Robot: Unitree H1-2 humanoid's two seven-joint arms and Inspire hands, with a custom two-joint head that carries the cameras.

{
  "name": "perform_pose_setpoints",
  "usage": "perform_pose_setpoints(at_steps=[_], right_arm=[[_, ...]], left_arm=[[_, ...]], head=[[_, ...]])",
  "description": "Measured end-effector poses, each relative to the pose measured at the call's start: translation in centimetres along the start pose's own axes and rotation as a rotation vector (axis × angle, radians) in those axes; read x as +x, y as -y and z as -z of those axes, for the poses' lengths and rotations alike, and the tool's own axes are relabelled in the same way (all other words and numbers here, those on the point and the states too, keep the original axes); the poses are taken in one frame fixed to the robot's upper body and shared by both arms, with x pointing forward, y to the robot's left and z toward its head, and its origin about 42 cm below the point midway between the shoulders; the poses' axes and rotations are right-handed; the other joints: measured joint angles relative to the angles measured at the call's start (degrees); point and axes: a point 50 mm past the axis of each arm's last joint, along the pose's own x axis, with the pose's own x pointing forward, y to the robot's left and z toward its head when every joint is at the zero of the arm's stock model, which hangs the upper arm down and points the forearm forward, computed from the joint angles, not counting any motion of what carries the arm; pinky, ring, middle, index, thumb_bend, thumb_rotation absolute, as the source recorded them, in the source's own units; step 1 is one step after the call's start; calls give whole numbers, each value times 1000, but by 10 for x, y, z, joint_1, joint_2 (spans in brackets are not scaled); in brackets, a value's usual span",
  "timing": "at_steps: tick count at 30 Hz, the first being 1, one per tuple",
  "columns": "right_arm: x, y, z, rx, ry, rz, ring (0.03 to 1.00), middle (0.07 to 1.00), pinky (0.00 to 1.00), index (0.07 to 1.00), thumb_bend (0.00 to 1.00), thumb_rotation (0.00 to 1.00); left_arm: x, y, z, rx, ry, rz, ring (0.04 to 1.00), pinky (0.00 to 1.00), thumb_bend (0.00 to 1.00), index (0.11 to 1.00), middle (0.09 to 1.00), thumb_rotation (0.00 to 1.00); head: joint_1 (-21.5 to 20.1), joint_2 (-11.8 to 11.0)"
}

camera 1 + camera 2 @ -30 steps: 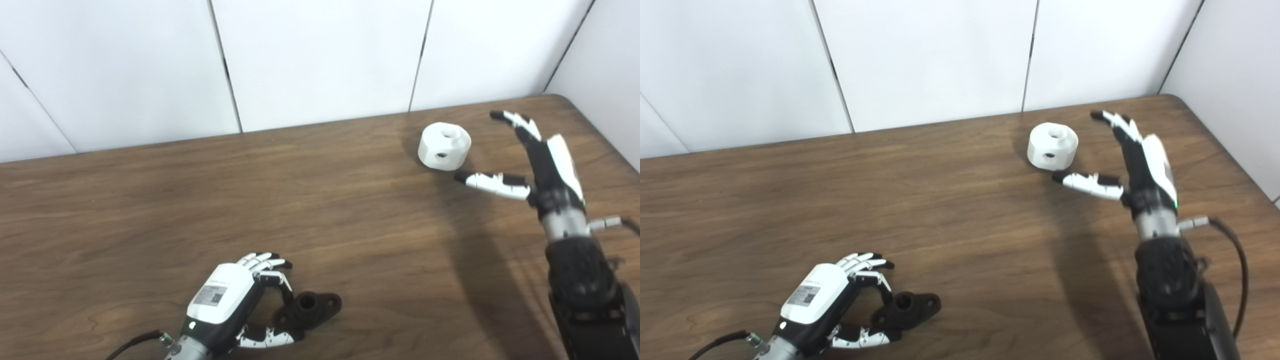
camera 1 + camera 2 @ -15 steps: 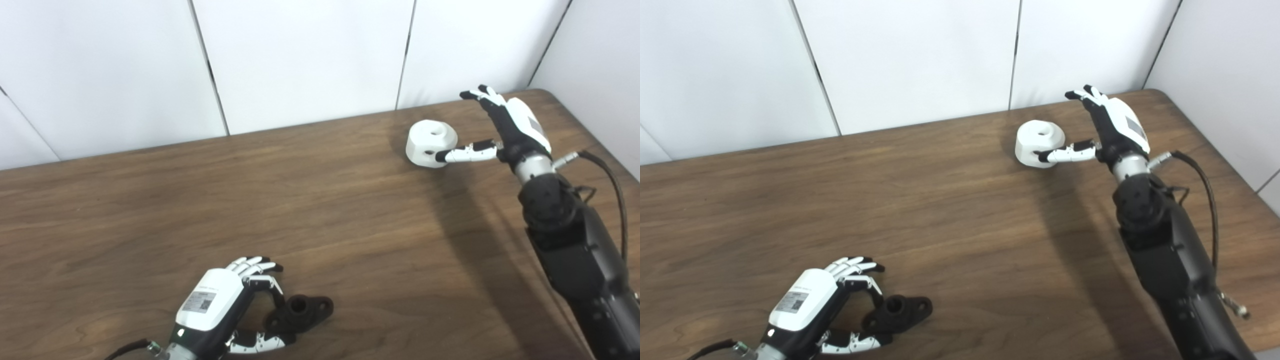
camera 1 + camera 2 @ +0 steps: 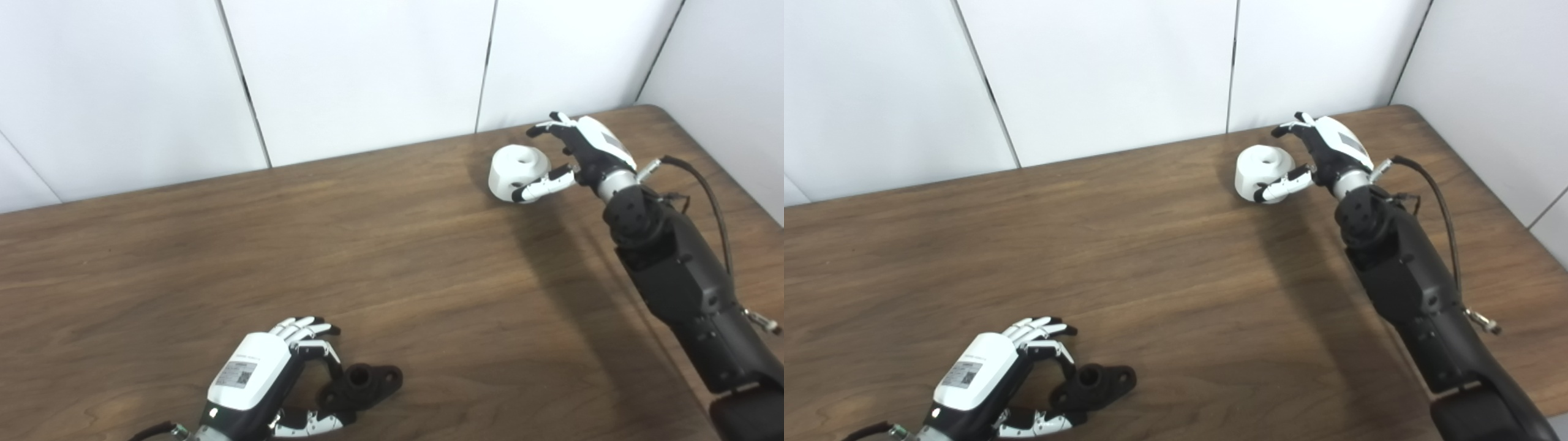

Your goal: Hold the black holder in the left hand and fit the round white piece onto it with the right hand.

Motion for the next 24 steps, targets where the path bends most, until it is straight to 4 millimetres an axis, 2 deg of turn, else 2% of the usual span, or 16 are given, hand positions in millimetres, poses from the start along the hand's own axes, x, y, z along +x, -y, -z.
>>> perform_pose_setpoints(at_steps=[10, 24], right_arm=[[11, -3, 0, -11, -29, -25, 984, 950, 811, 747, 893, 220], [11, -6, 0, -28, -28, -44, 980, 931, 825, 711, 852, 221]], left_arm=[[0, 0, 0, 0, 0, 0, 885, 883, 512, 490, 826, 65], [0, 0, 0, -6, -2, 0, 886, 878, 511, 490, 828, 65]], head=[[1, 2], [4, 5]])
